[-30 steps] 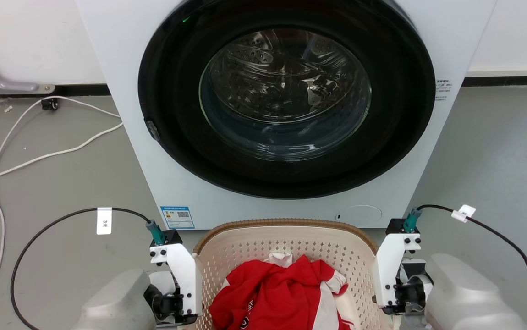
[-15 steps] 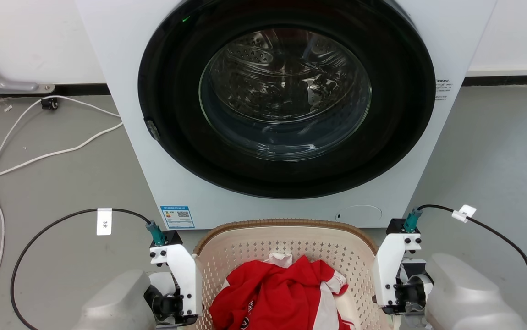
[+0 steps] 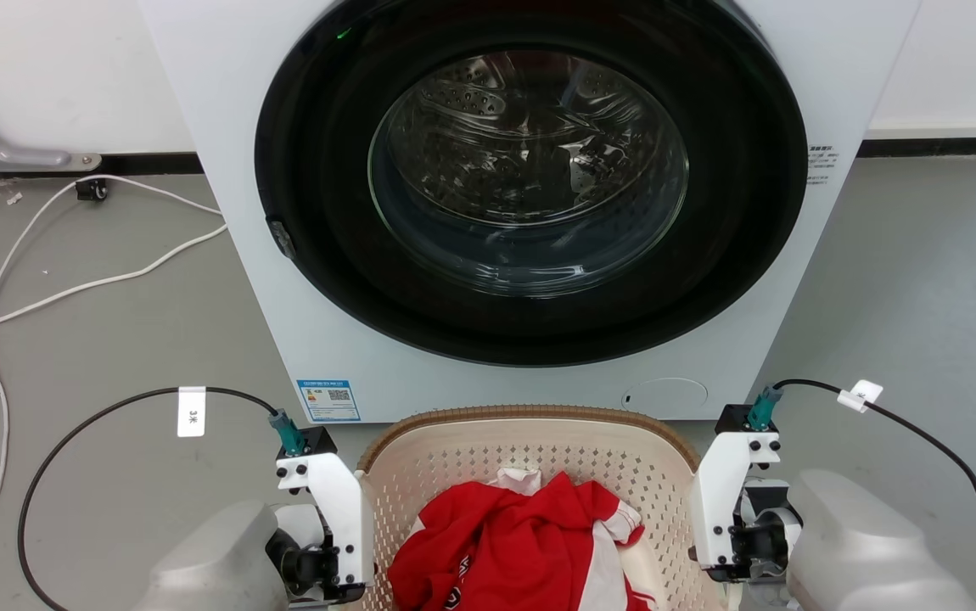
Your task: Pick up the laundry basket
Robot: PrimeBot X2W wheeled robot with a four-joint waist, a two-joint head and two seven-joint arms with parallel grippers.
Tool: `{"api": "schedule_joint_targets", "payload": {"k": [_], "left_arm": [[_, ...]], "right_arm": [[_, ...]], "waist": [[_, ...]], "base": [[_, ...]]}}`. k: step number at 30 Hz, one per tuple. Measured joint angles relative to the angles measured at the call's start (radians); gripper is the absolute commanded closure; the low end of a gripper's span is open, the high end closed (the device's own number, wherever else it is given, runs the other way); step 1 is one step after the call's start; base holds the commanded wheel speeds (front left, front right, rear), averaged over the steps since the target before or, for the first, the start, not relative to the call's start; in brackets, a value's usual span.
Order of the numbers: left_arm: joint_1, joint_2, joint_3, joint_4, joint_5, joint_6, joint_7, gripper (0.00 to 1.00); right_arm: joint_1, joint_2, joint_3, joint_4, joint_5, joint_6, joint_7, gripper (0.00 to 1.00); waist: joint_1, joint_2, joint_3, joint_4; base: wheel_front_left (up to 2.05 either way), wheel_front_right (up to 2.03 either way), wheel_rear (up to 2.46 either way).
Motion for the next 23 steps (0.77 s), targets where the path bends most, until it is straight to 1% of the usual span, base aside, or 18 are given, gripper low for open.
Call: {"api": "schedule_joint_targets", "payload": {"k": [23], "left_arm": [[0.0, 0.0, -0.019, -0.002, -0.014, 0.0, -0.011, 1.0]], "right_arm": [[0.0, -0.001, 0.014, 0.003, 0.017, 0.0, 0.001, 1.0]], "waist": [[0.0, 0.0, 0.005, -0.001]], "base": [[0.0, 0.0, 0.0]]}}
